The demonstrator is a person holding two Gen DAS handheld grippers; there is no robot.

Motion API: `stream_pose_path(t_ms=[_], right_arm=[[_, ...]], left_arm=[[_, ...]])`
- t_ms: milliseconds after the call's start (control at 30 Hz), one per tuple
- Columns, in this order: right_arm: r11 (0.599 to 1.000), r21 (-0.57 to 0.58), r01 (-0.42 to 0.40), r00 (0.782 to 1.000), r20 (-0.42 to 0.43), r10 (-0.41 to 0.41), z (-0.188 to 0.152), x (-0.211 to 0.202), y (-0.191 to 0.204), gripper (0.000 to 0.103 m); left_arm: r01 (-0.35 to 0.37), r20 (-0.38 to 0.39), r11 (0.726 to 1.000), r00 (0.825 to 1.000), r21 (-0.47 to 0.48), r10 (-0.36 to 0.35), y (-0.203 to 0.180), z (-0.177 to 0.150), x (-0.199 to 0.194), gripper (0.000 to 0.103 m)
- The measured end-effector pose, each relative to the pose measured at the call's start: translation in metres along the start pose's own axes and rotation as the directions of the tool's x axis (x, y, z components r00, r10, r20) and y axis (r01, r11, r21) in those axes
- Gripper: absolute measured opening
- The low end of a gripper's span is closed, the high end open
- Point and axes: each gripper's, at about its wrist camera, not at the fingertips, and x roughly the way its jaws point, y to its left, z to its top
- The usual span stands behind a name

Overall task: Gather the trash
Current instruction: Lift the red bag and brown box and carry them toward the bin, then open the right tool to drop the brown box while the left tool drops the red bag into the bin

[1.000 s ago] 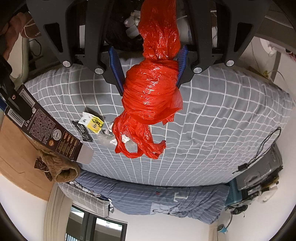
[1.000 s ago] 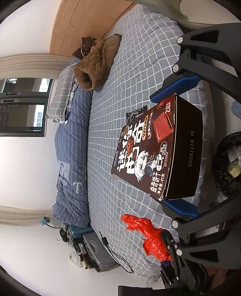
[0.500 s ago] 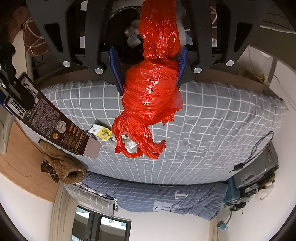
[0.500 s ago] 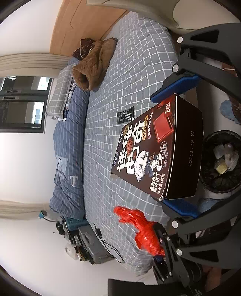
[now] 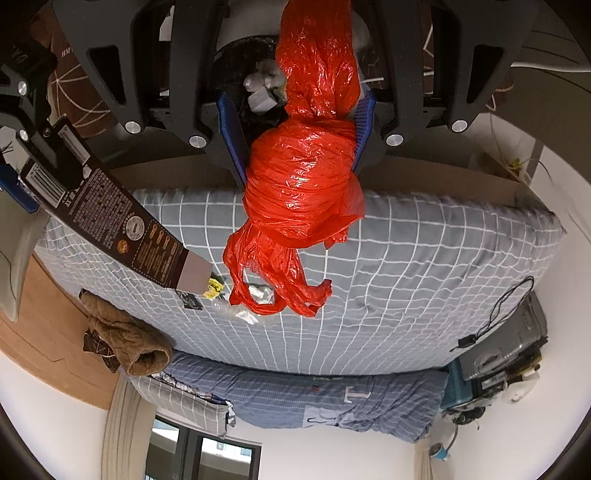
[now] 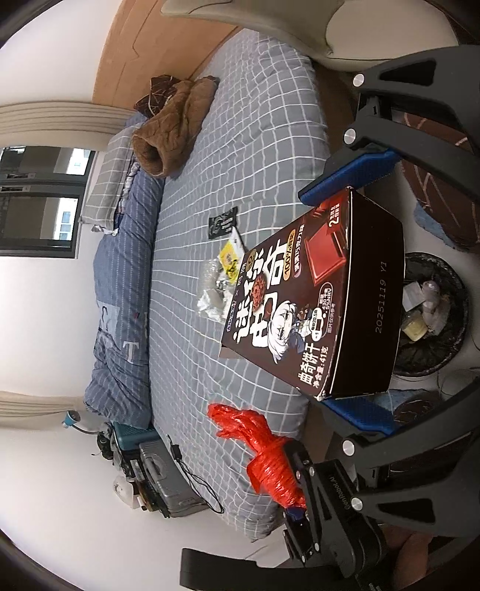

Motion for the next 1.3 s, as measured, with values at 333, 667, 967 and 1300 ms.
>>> stream_pose_path(t_ms=[333,667,967,1300], right_arm=[[1.0,0.016,0.002,0.999,-0.051,-0.001,-0.022,0.001,-0.001,0.09],[1.0,0.027,-0.007,0.992,-0.122,0.011,-0.05,0.021,0.001,0.09],[1.0,0.019,-0.006,0.98,-0.198,0.01,-0.079,0.056,0.006,0.09],[1.0,-0.007,0.002,0.954,-0.301,-0.004,-0.1,0.111,0.01,0.09]], left_arm=[[-0.012,-0.024,1.0,1.0,0.008,0.012,0.0,-0.027,-0.002,0.049],[-0.011,-0.085,1.0,0.996,0.027,0.013,-0.008,-0.06,0.019,0.049],[-0.001,-0.141,1.0,0.99,0.019,0.004,-0.01,-0.082,0.056,0.049],[0.0,-0.214,1.0,0.977,0.005,0.001,-0.004,-0.09,0.108,0.049]])
